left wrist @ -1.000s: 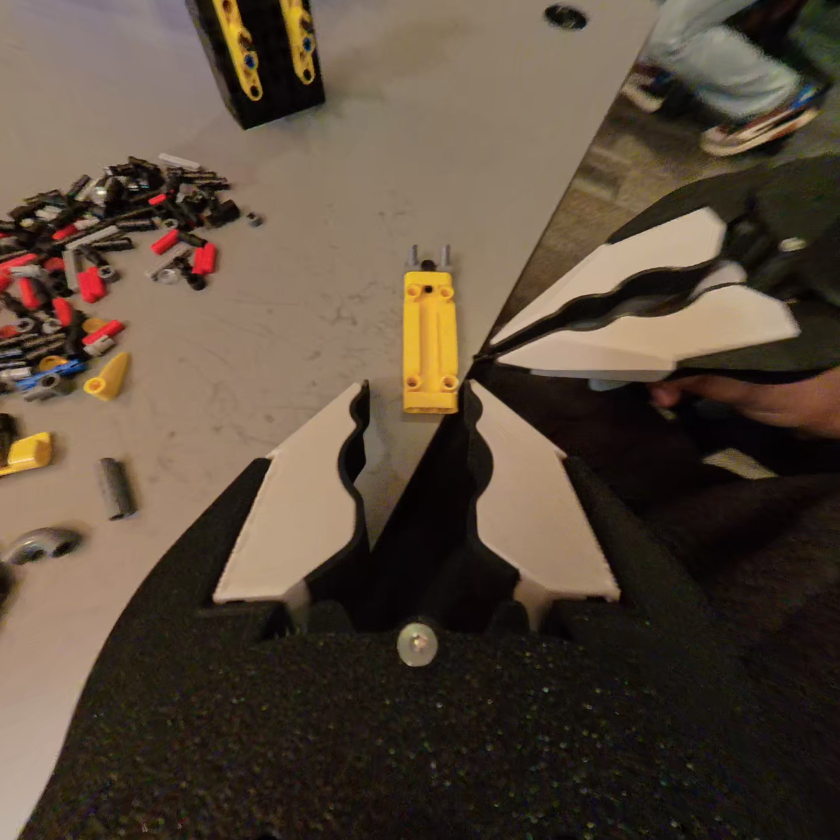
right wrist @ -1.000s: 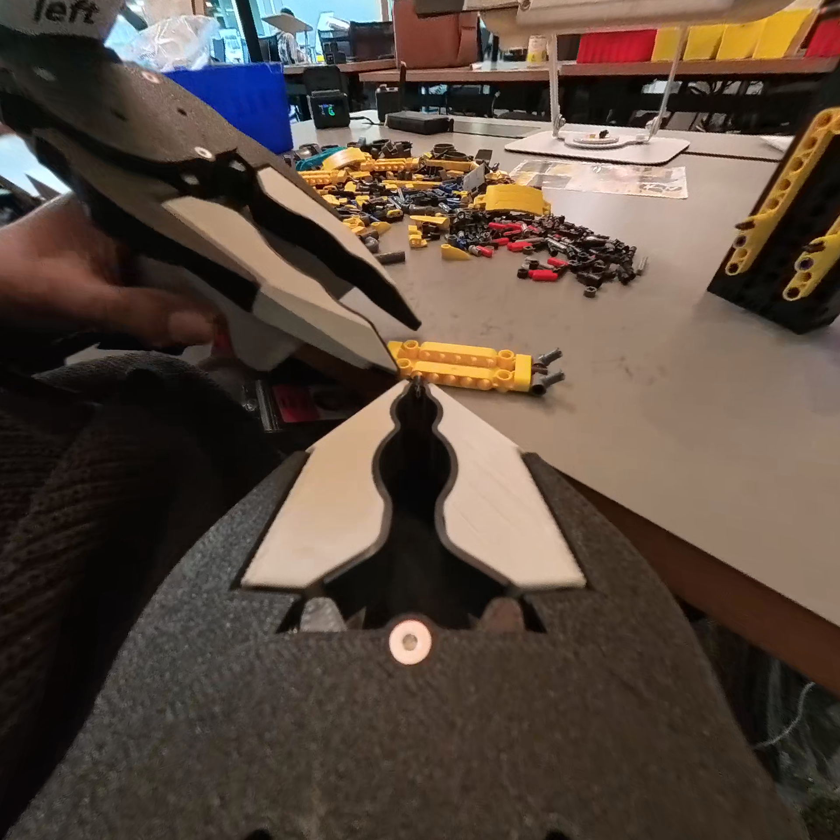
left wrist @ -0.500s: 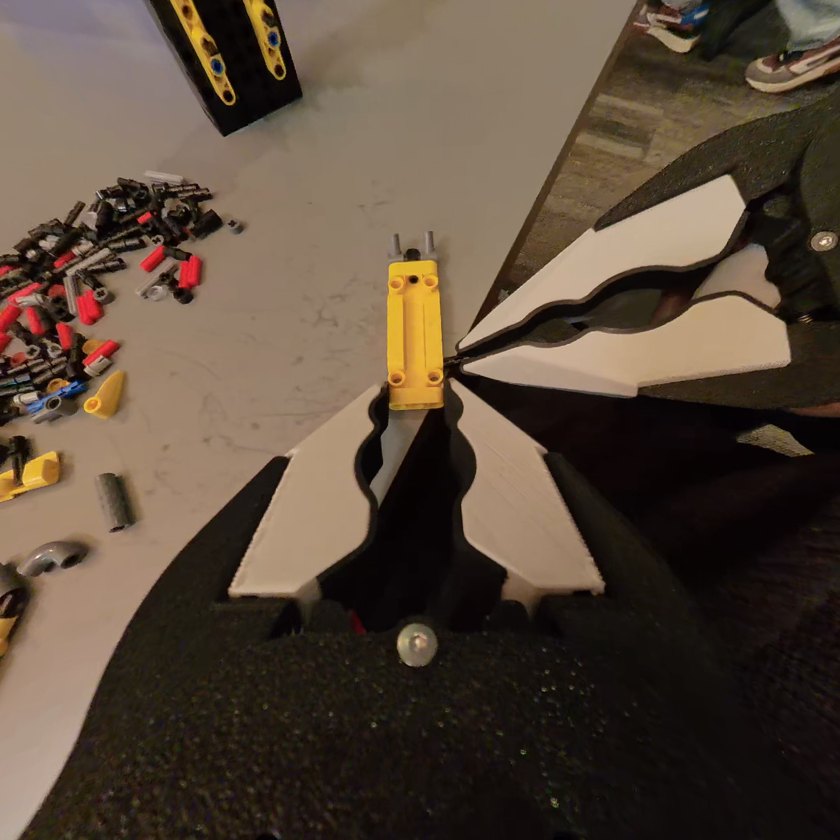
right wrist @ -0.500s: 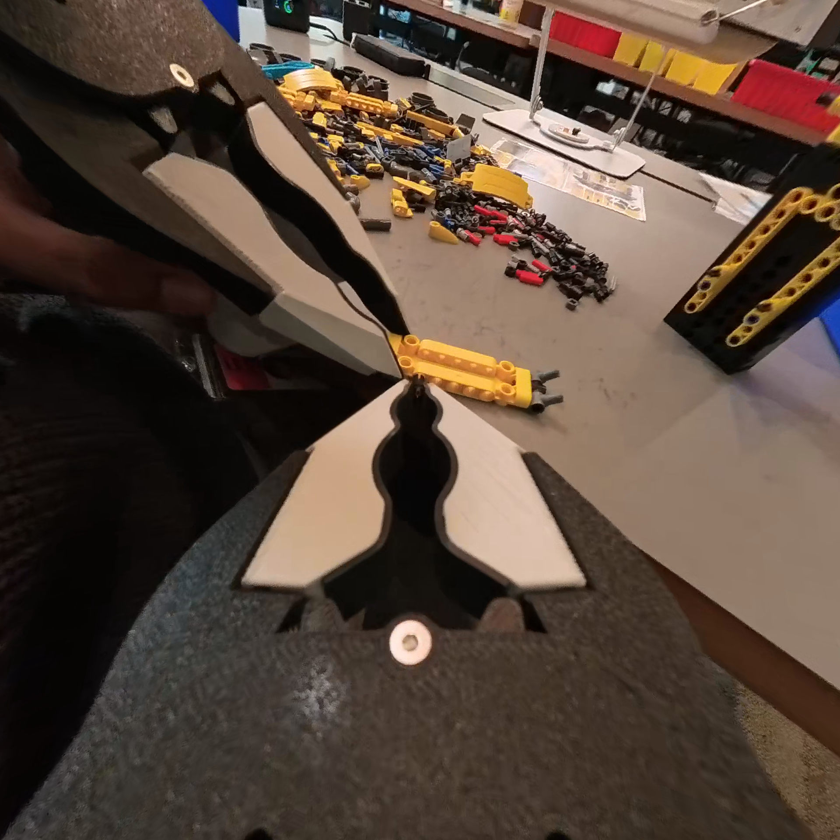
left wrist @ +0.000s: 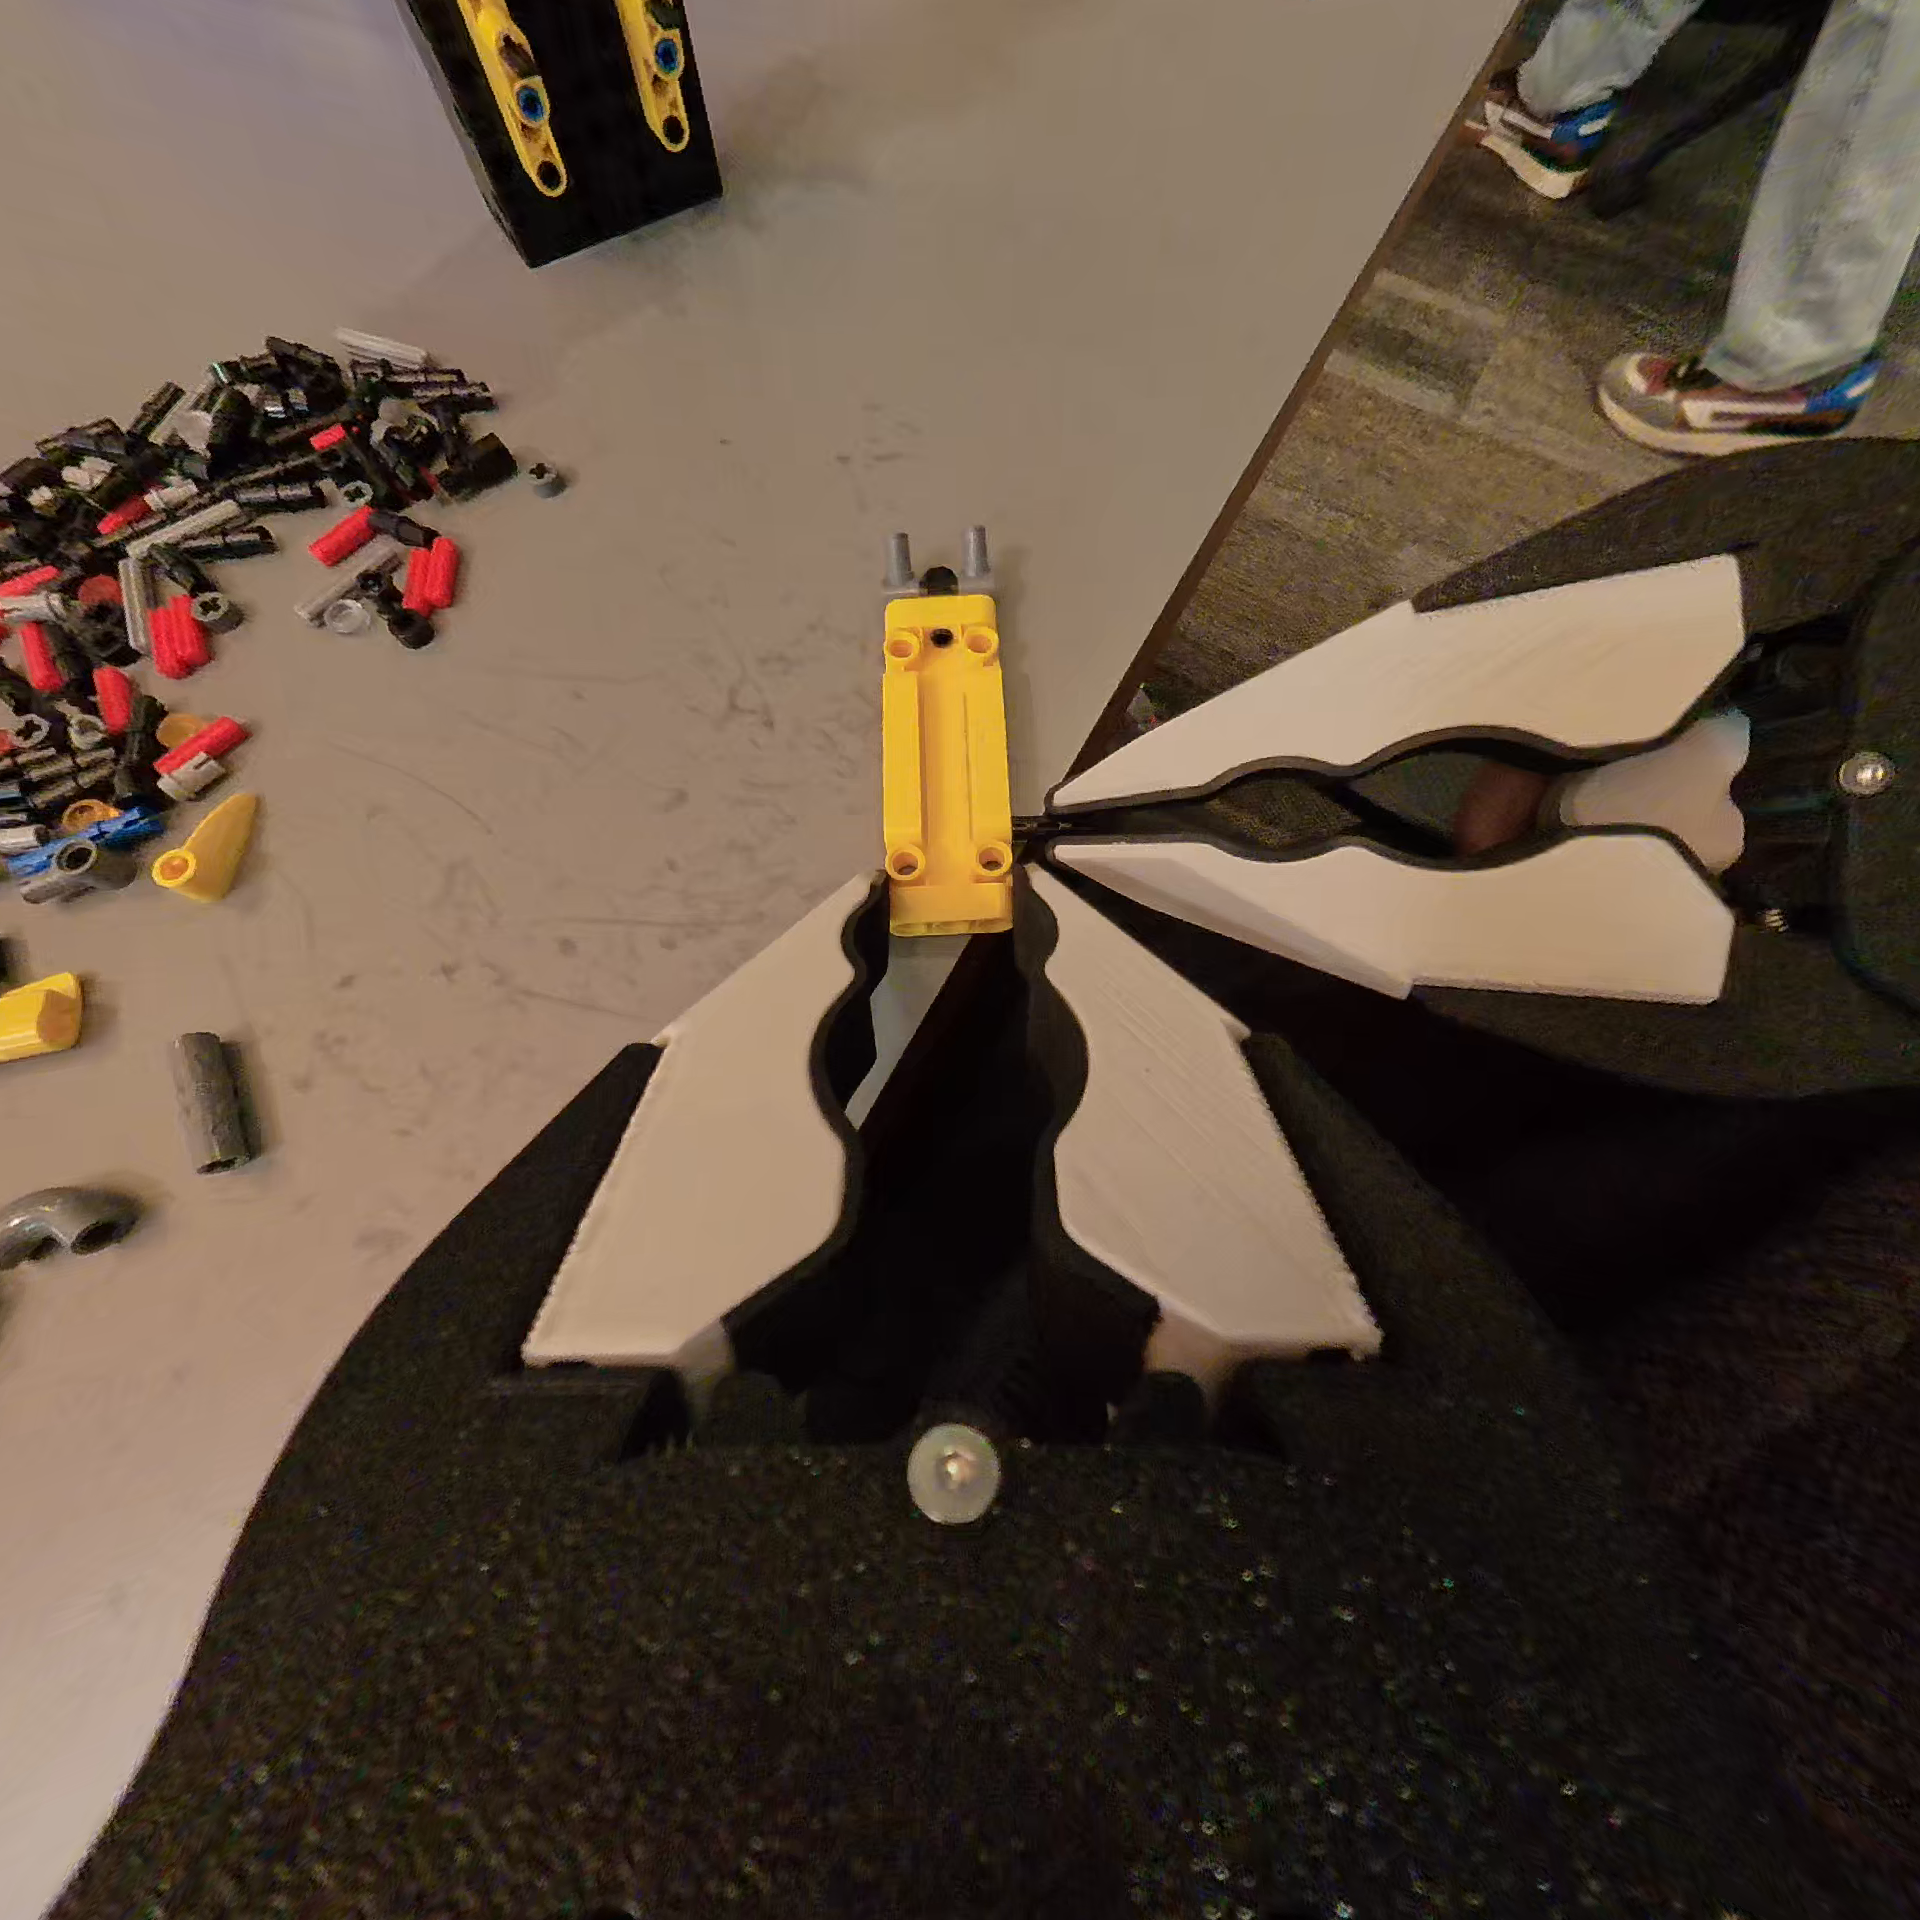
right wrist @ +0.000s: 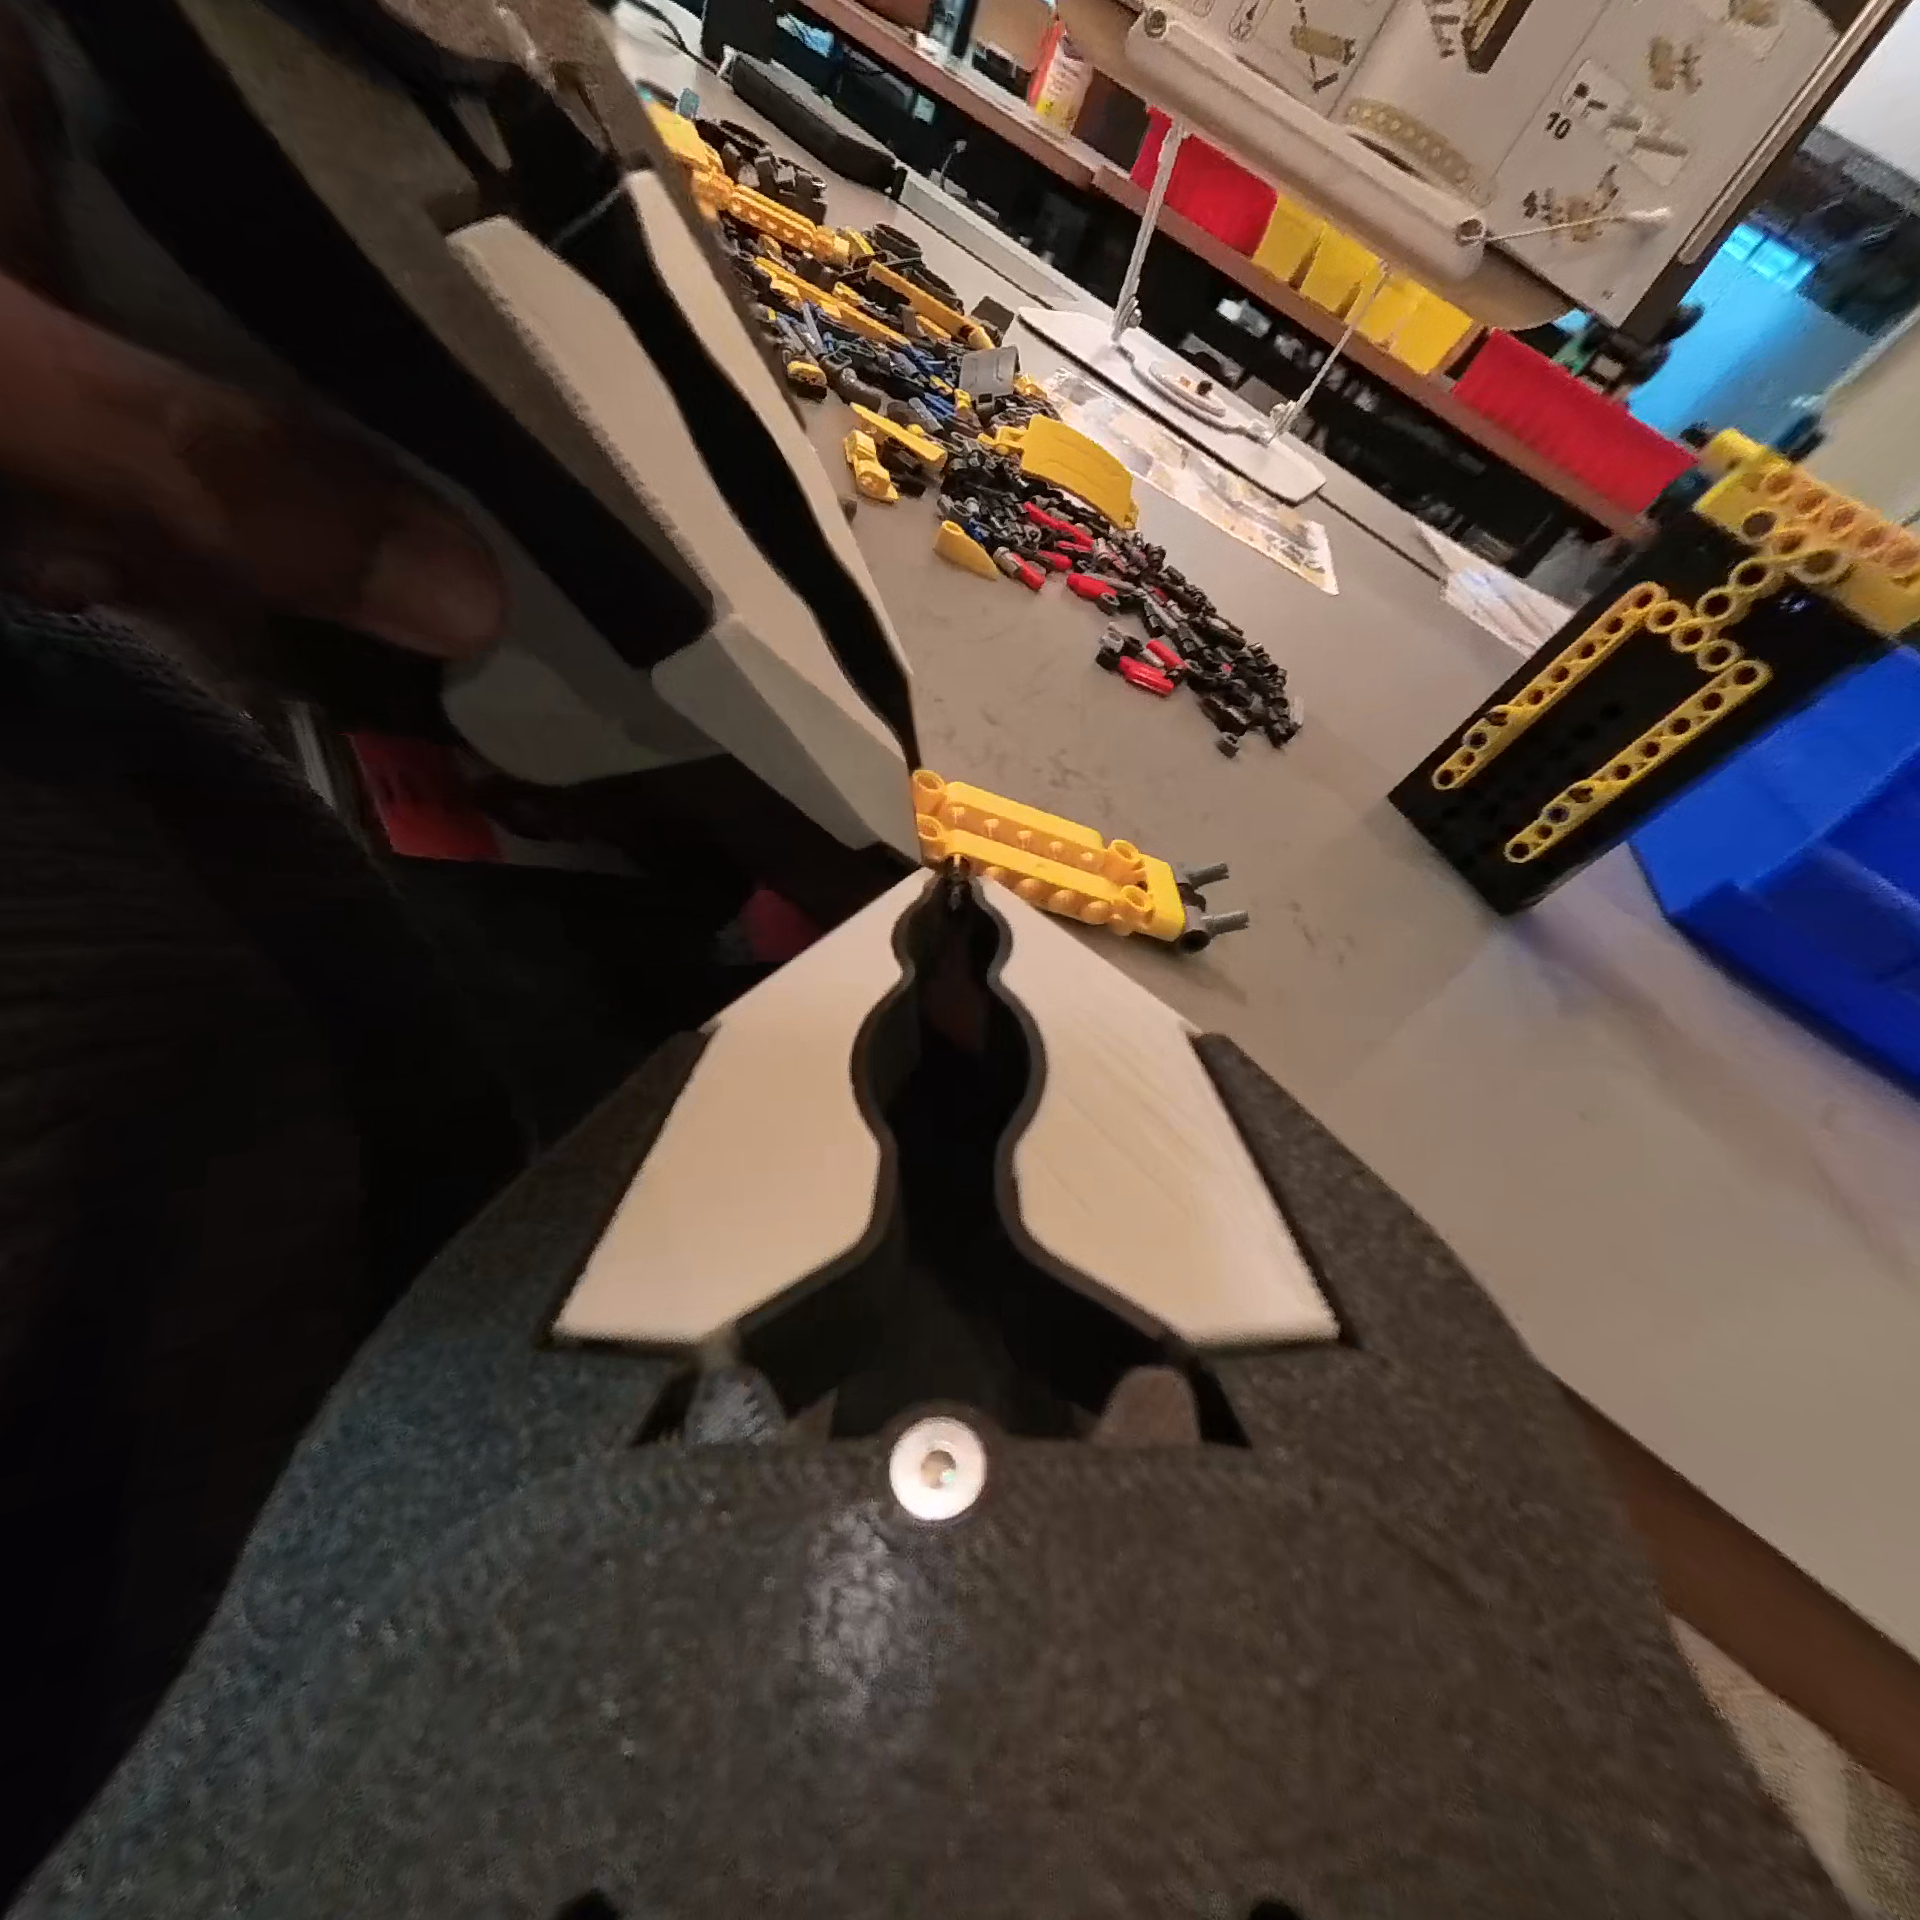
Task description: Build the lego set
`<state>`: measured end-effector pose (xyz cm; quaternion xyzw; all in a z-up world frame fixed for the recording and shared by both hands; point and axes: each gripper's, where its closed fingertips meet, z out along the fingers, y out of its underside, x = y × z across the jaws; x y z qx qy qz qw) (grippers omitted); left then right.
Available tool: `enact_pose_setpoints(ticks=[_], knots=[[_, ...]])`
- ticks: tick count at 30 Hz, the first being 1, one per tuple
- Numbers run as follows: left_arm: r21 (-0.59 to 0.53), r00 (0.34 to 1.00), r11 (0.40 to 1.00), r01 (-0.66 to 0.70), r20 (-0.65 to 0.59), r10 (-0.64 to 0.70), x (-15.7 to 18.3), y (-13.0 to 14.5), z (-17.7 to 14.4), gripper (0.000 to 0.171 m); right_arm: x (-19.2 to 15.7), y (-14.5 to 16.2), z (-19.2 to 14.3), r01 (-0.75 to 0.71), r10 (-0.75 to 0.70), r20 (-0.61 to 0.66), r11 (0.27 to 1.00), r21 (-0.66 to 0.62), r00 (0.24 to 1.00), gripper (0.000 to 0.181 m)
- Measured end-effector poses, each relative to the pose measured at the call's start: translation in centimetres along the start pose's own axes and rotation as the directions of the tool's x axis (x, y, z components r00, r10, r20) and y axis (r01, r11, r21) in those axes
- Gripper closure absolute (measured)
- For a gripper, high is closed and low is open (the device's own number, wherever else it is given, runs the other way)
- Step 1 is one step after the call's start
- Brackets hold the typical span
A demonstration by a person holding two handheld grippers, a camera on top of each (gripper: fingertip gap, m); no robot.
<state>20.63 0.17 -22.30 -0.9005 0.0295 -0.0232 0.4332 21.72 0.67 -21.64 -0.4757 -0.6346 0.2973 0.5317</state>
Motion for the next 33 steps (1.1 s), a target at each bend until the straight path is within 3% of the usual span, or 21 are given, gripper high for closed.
enact_pose_setpoints(ticks=[5, 11, 18, 22, 25, 33], knots=[[-0.011, 0.999, 1.0, -0.027, 0.018, 0.027, 0.0, 0.03, 0.04, 0.148, 0.12, 0.06, 0.07, -0.246, 0.245, 0.096, 0.969, 0.002, 0.965, 0.179], [-0.024, 0.997, 0.998, -0.065, 0.038, 0.066, 0.05, 0.1, 0.05, 0.149, 0.11, 0.14, 0.02, -0.584, 0.57, 0.26, 0.811, -0.027, 0.78, 0.178], [-0.02, 0.998, 0.998, -0.064, 0.015, 0.064, 0.07, 0.13, 0.02, 0.148, 0.09, 0.14, 0.05, -0.55, 0.531, 0.244, 0.835, 0.008, 0.811, 0.179], [-0.038, 0.995, 0.995, -0.092, 0.029, 0.093, 0.0, 0.11, 0.1, 0.149, 0.23, 0.1, 0.18, -0.3, 0.297, 0.081, 0.954, 0.026, 0.951, 0.18], [-0.036, 0.996, 0.996, -0.084, 0.011, 0.084, 0.02, 0.13, 0.07, 0.148, 0.23, -0.01, 0.22, -0.189, 0.188, 0.029, 0.982, 0.022, 0.982, 0.18], [-0.036, 0.992, 0.992, -0.117, -0.041, 0.116, 0.3, 0.18, 0.06, 0.149, 0.18, 0.08, 0.45, -0.42, 0.413, 0.142, 0.907, 0.022, 0.9, 0.18]])
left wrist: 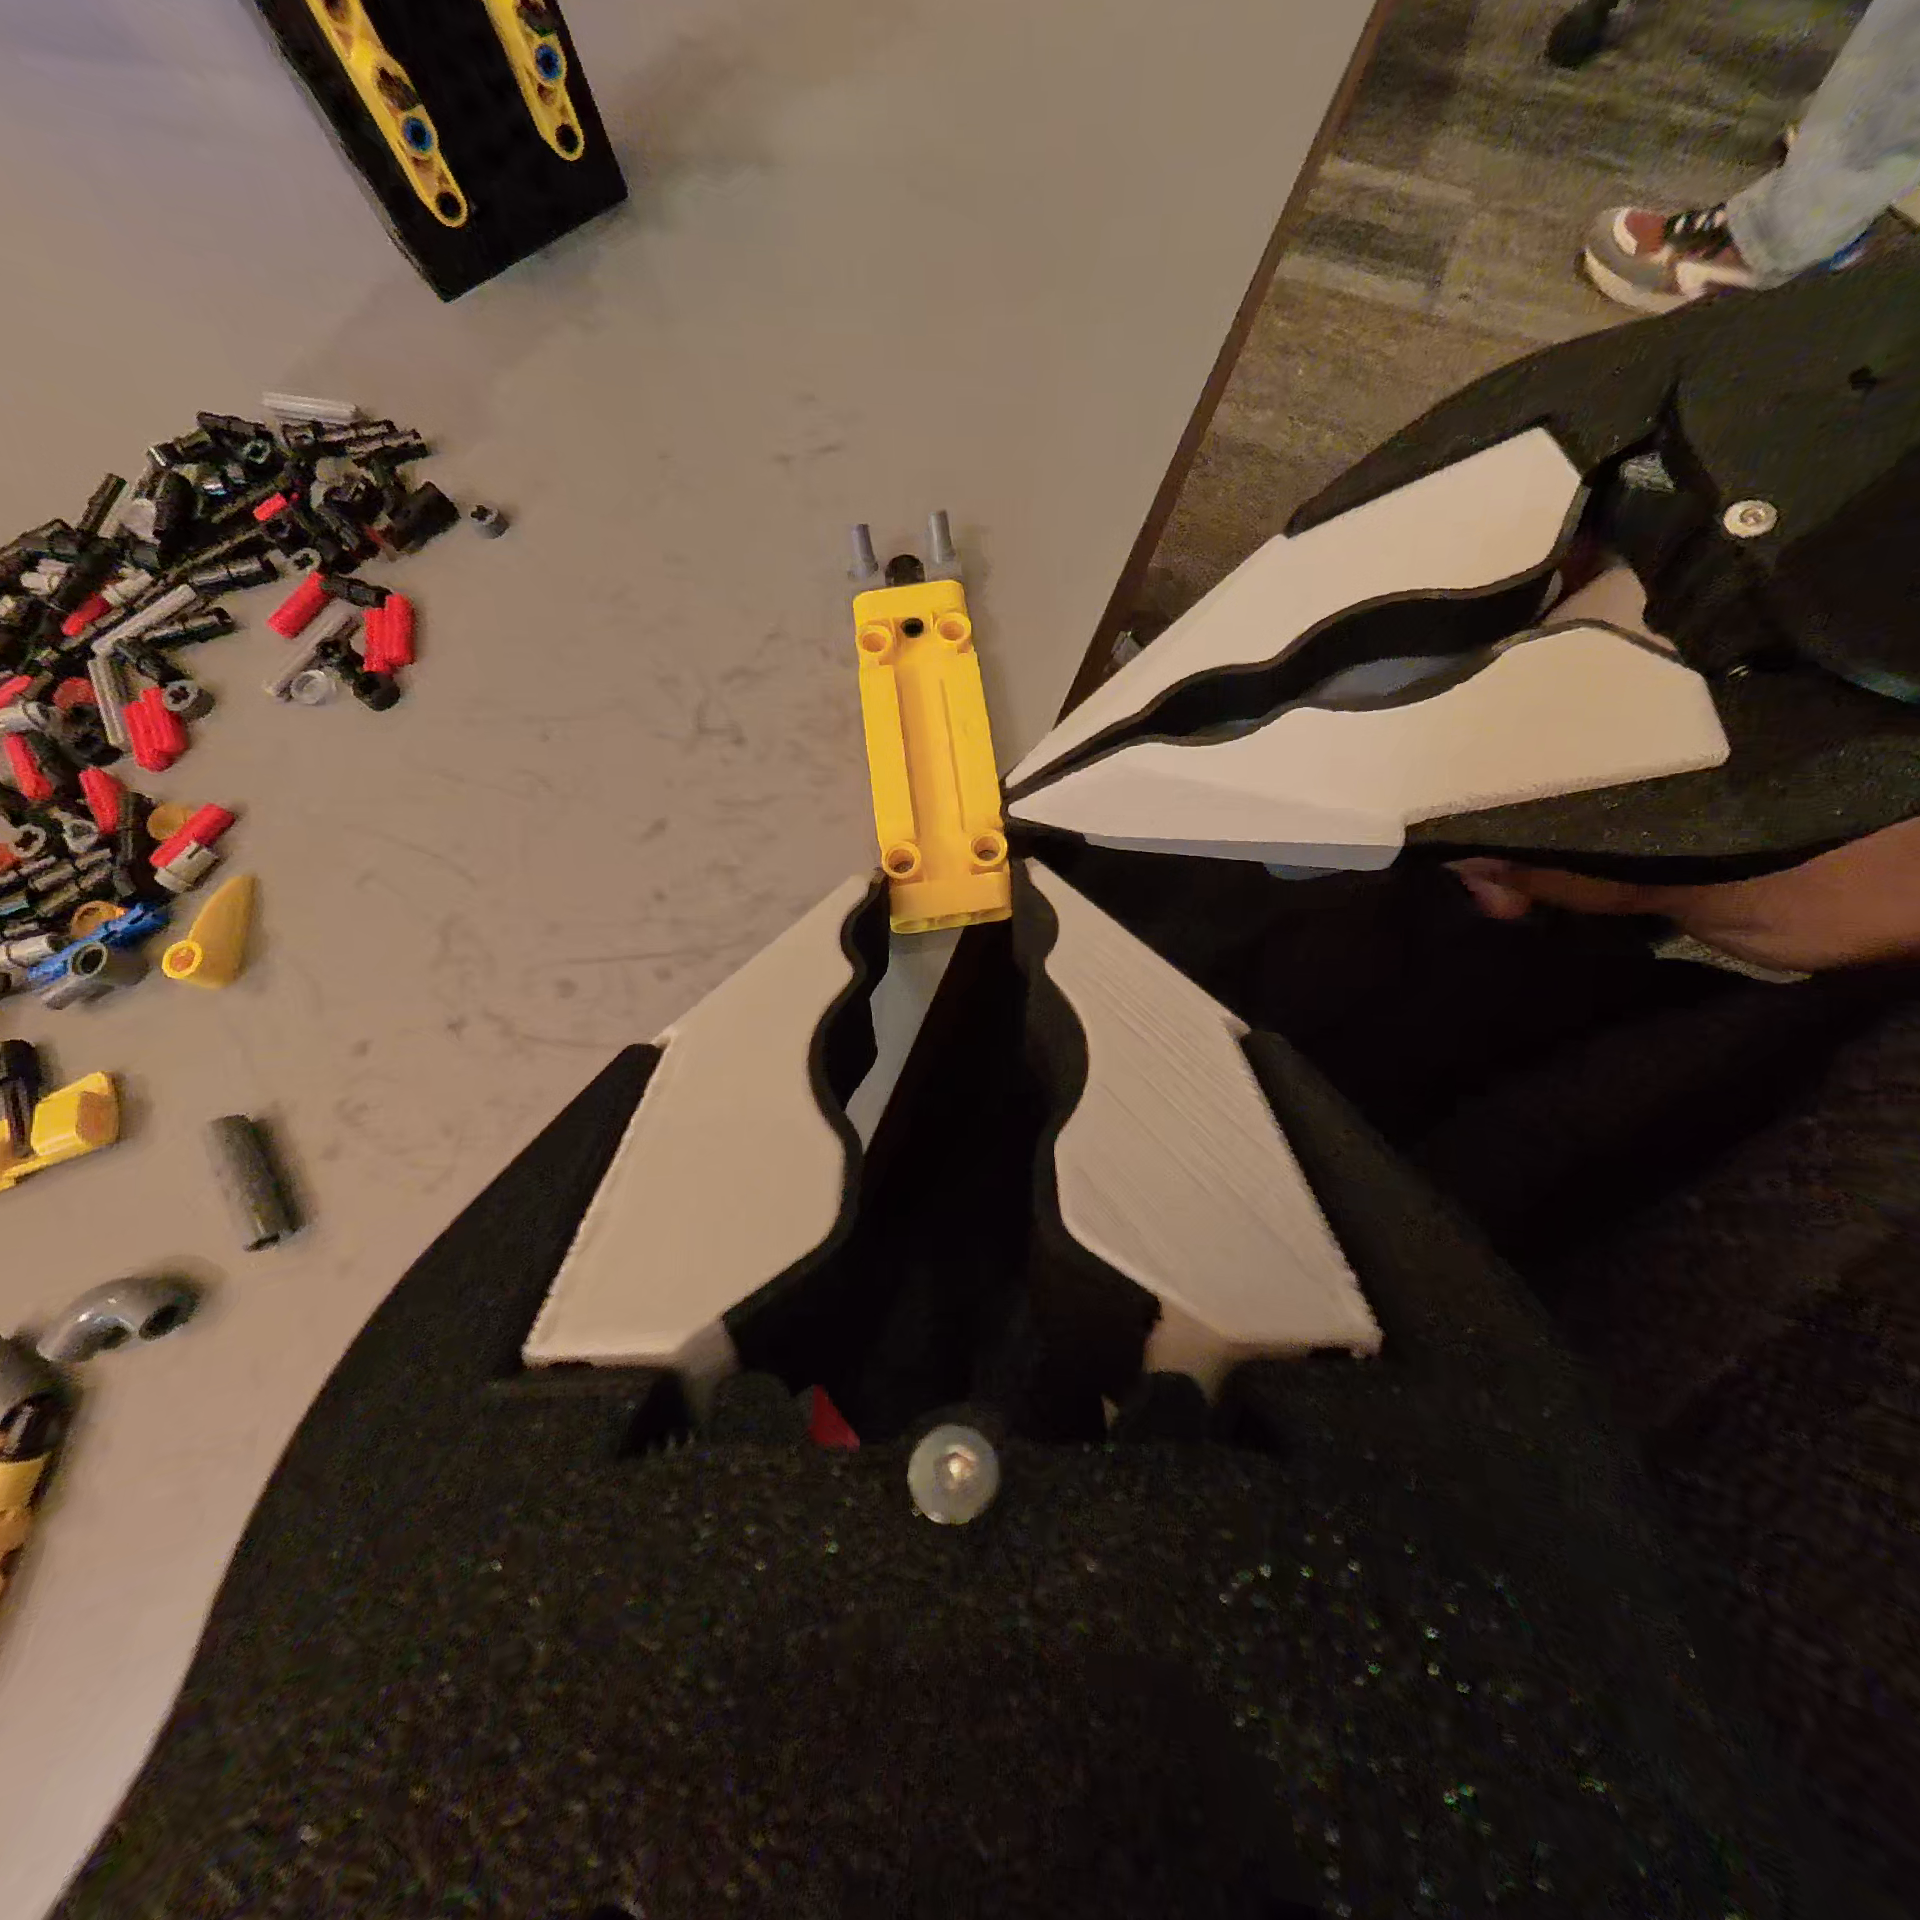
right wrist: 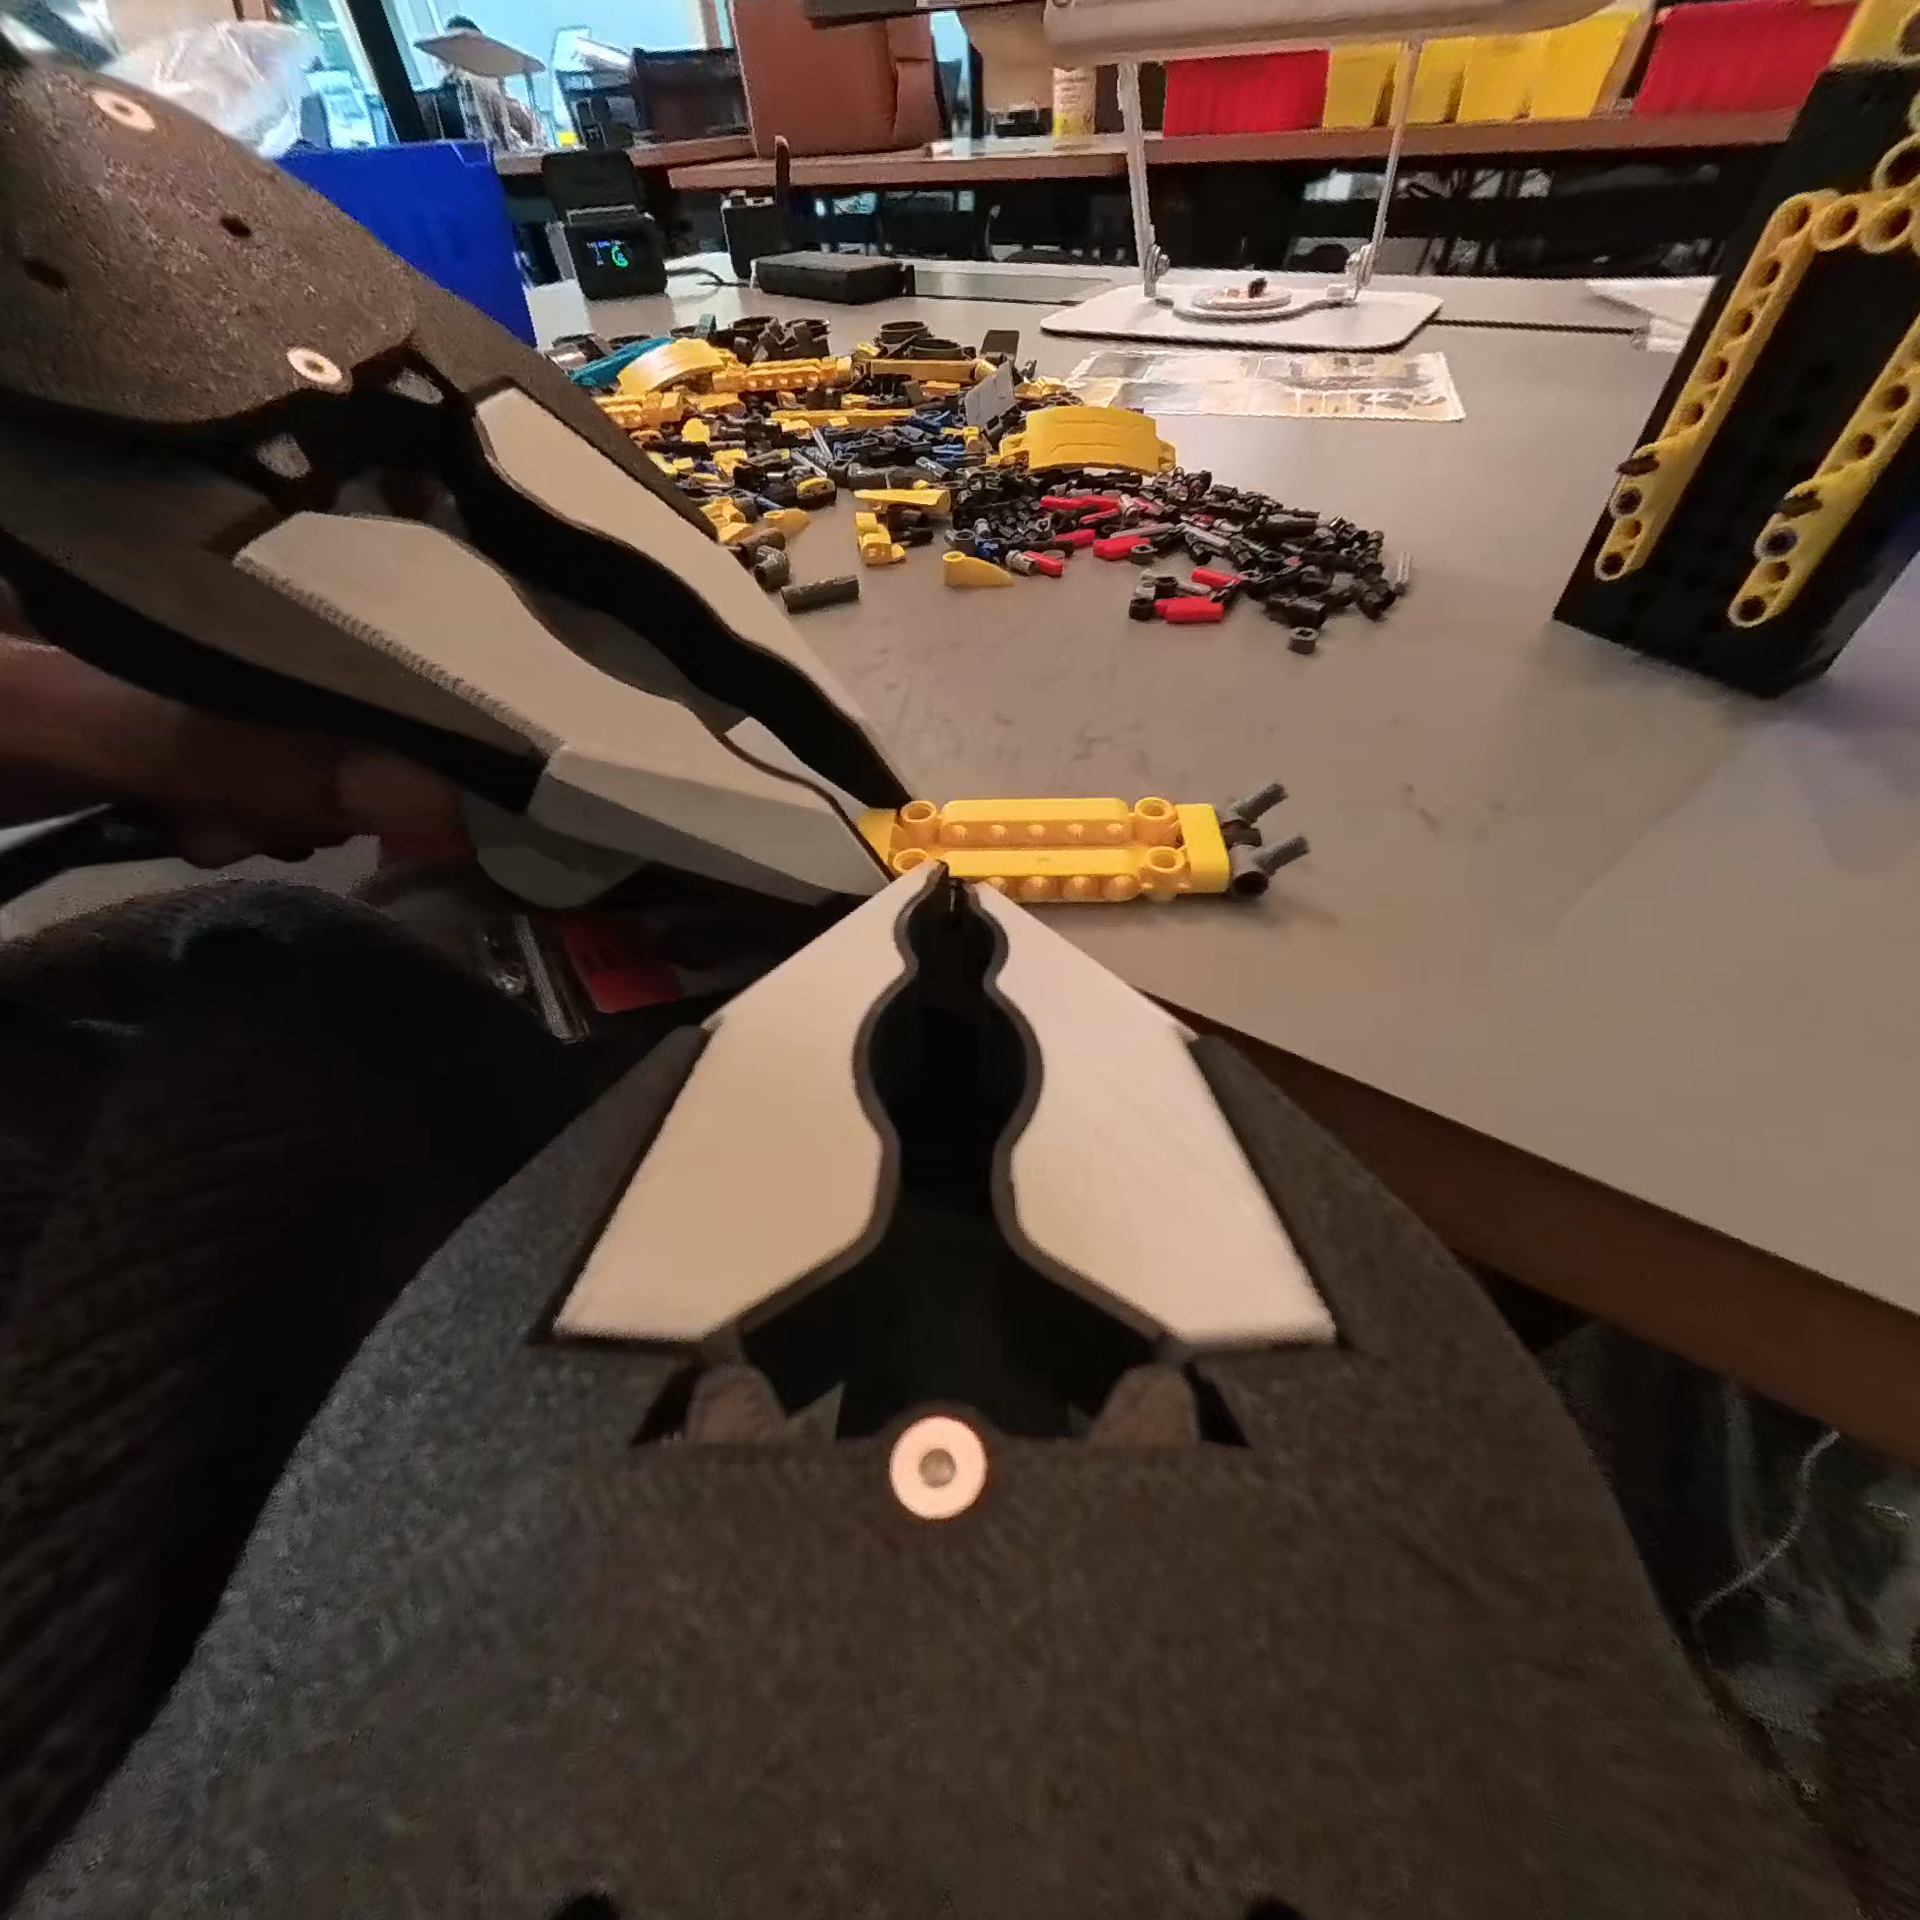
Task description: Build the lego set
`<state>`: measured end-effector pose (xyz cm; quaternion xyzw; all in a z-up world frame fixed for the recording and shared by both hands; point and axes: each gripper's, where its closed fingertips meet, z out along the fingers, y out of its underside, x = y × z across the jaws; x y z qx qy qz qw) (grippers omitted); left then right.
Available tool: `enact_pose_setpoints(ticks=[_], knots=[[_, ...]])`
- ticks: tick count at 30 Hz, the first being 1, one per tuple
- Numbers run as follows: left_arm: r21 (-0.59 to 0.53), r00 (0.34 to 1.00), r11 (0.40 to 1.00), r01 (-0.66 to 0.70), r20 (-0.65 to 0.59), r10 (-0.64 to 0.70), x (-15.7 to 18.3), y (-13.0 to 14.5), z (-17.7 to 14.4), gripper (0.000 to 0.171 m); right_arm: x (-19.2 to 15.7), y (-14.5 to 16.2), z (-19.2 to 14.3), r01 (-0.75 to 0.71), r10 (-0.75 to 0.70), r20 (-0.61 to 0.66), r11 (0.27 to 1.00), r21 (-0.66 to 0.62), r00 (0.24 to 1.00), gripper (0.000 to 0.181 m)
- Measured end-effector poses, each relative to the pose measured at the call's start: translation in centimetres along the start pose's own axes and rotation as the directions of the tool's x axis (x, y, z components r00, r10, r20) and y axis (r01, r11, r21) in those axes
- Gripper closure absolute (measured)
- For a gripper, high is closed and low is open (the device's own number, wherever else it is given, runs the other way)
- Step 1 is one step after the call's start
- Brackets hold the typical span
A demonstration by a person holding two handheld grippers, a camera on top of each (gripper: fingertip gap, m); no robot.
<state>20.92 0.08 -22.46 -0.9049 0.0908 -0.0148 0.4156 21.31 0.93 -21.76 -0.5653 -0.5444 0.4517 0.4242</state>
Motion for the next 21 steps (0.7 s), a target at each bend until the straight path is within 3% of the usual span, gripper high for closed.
enact_pose_setpoints(ticks=[7, 10, 14, 21], knots=[[-0.011, 1.0, 1.0, 0.025, 0.013, -0.025, -0.13, -0.12, 0.08, 0.149, 0.04, 0.0, -0.01, 0.037, -0.037, -0.019, 0.999, 0.017, 0.999, 0.177], [-0.004, 0.999, 0.999, 0.046, 0.021, -0.046, -0.12, -0.15, 0.1, 0.148, 0.48, 0.1, -0.52, 0.066, -0.066, -0.031, 0.998, 0.005, 0.997, 0.164], [-0.003, 0.998, 0.998, 0.058, 0.026, -0.058, -0.12, -0.17, 0.1, 0.148, 0.15, -0.04, -0.82, 0.047, -0.047, 0.023, 0.999, 0.011, 0.999, 0.17], [-0.016, 0.999, 1.0, 0.026, 0.029, -0.025, -0.1, -0.14, 0.12, 0.148, 0.14, 0.46, -0.5, 0.105, -0.104, 0.01, 0.994, -0.038, 0.994, 0.177]])
